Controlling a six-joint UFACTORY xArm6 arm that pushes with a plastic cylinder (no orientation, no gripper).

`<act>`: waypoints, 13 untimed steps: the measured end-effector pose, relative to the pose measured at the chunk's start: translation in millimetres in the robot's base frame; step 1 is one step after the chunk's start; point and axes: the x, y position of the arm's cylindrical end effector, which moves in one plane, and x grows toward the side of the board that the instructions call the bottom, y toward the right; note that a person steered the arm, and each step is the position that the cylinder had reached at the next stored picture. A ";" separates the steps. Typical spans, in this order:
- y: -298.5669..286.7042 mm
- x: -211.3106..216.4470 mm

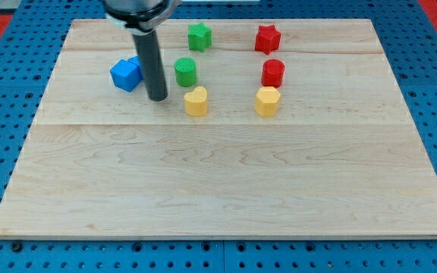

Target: Push blue cube diagonally bottom right of yellow heart

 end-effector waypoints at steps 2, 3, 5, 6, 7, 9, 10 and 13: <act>-37.9 -73.6; -81.4 -83.1; -81.4 -75.9; -73.9 -40.8; -73.9 -4.7; -48.8 48.1; -23.4 73.5; 48.9 121.9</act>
